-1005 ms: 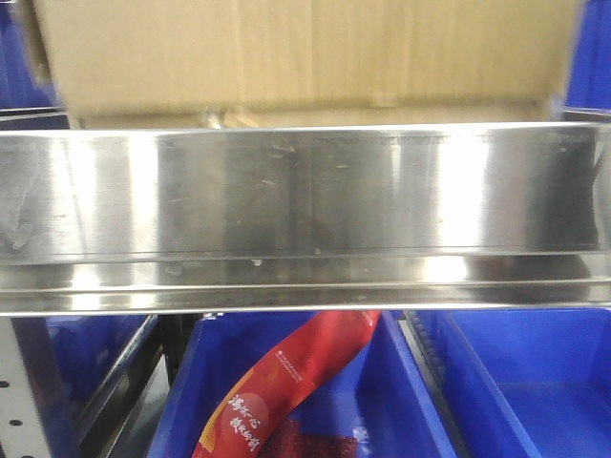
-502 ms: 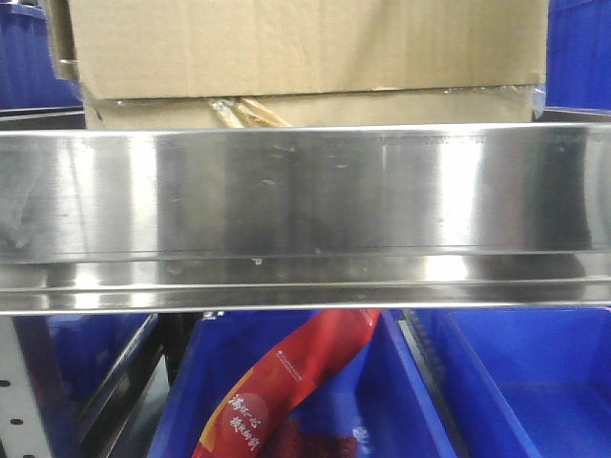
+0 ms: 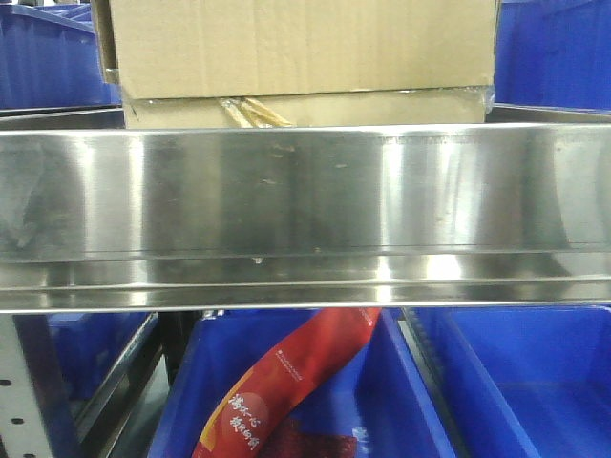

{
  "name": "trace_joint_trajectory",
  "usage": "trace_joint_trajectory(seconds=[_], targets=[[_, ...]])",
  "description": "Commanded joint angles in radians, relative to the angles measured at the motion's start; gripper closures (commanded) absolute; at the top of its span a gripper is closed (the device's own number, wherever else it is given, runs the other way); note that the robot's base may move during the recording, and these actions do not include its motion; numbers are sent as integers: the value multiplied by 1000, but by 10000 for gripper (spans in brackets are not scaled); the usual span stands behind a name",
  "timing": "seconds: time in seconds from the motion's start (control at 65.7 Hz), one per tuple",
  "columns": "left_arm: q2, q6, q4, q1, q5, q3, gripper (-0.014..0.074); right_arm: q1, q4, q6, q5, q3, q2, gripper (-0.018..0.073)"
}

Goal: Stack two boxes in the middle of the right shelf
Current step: 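Open both grippers and pull them back from the boxes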

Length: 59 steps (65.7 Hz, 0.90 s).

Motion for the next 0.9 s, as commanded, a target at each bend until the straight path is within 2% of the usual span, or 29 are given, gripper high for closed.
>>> trace_joint_trajectory(seconds=[0.0,0.213,0.396,0.883], targets=[[-104,2,38,-7,-88,113,707,-4,-8,-39,-110,122,-70,721],[-306,2,41,-7,-299,402,707,-4,-8,-69,-315,377,-222,721],[-391,2,37,-7,-485,542,707,-4,-8,-69,-381,421,-244,721],[-400,2,37,-7,-484,547,707,-4,-8,-69,-425,421,-244,721]])
